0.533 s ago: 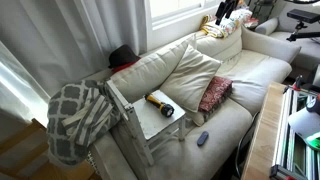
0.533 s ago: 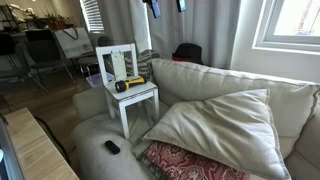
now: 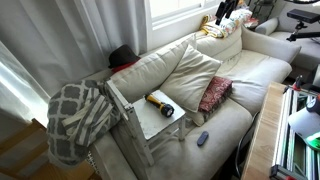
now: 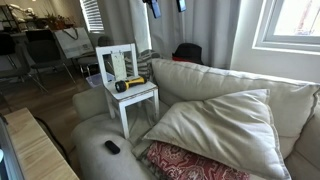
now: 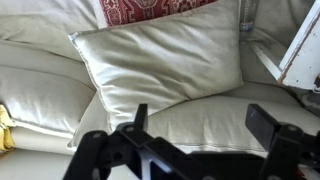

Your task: Press a button on the flashlight

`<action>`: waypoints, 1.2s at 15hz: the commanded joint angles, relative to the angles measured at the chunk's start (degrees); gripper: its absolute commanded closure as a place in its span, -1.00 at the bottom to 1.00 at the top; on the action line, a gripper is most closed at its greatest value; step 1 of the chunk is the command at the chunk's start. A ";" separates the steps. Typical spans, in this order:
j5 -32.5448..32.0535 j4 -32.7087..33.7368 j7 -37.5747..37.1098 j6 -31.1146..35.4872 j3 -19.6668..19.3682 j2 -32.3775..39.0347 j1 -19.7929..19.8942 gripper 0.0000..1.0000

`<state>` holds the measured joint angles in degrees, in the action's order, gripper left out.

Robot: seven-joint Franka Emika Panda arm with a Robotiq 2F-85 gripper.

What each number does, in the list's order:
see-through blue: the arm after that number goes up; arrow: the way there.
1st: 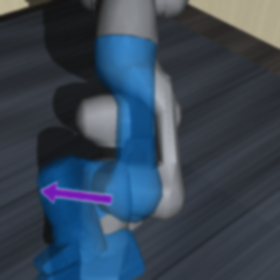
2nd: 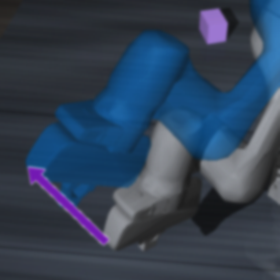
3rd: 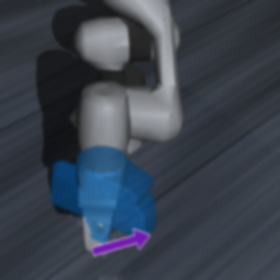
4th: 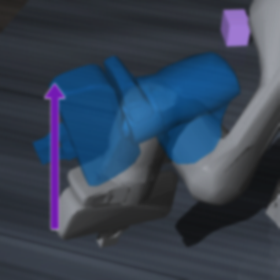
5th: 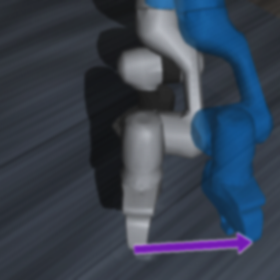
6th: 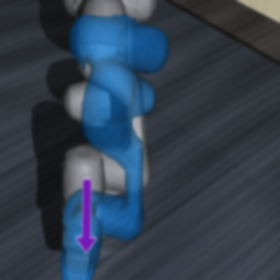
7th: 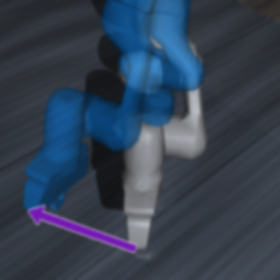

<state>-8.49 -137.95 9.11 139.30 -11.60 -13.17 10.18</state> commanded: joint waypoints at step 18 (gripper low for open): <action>27.42 16.81 26.50 -1.97 16.81 28.37 -11.05 -1.00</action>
<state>19.69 -121.14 36.19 137.31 3.34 15.23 -2.68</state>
